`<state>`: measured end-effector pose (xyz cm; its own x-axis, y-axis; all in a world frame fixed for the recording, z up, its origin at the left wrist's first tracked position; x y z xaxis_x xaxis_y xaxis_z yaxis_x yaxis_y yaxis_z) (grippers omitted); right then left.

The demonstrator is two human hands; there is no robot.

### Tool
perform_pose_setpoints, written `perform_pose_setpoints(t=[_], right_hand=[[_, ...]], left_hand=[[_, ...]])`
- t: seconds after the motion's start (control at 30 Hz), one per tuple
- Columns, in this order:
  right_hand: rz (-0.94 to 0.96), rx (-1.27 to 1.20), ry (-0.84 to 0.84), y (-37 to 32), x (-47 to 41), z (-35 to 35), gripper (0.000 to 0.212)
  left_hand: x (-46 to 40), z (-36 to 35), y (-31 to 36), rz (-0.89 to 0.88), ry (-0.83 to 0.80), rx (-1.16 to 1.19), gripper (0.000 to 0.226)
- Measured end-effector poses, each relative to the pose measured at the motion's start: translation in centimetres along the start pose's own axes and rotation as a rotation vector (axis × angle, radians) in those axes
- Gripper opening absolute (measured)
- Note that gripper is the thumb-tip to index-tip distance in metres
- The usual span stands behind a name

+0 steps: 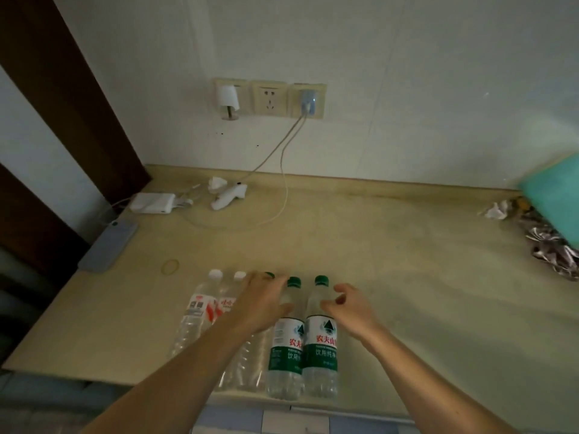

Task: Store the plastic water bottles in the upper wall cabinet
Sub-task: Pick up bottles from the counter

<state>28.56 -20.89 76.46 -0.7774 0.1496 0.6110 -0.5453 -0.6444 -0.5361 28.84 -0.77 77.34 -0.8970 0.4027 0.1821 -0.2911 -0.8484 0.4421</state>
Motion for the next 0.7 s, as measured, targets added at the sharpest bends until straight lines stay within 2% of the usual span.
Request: perform_pose_setpoints(t=[0.07, 0.13, 0.2, 0.3, 0.37, 0.47, 0.6, 0.7], right_hand=[[-0.037, -0.025, -0.024, -0.1, -0.9, -0.4, 0.070], [-0.075, -0.057, -0.076, -0.3, -1.7, -1.1, 0.070], [-0.100, -0.088, -0.119, -0.6, -2.2, -1.4, 0.070], [-0.135, -0.125, -0.147, -0.6, -2.8, -1.3, 0.077], [-0.156, -0.156, -0.170, -0.3, -3.0, -1.1, 0.077], [-0.145, -0.248, -0.185, 0.6, -2.8, -1.0, 0.073], [-0.086, -0.331, -0.089, 1.8, -2.6, 0.6, 0.064], [-0.026, -0.373, 0.015, 1.6, -1.7, 3.1, 0.057]], left_hand=[[-0.9, -1.1, 0.0, -0.018, -0.053, -0.022, 0.072], [-1.8, -1.9, 0.1, -0.042, -0.095, -0.064, 0.060], [-2.5, -2.4, 0.5, -0.058, -0.187, -0.145, 0.060], [-3.0, -2.7, 0.3, 0.018, -0.222, -0.092, 0.060], [-3.1, -2.9, 0.1, 0.092, -0.195, 0.060, 0.068], [-2.6, -2.9, 0.7, 0.152, -0.124, 0.283, 0.095], [-2.3, -2.5, 1.8, 0.119, -0.034, 0.400, 0.105], [-3.0, -0.7, 2.9, 0.072, 0.093, 0.452, 0.108]])
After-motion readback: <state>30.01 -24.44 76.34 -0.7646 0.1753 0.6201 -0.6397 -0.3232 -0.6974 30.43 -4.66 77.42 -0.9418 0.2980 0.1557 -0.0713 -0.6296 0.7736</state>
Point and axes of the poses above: each hand's wrist, its own x-axis away from the middle knuckle, its own z-axis out of the back of the hand, y = z × x, the point moved 4 cm from there along -x, towards the middle knuckle, and after that the axes turned 15 degrees about -z, right-handed, at the moved point
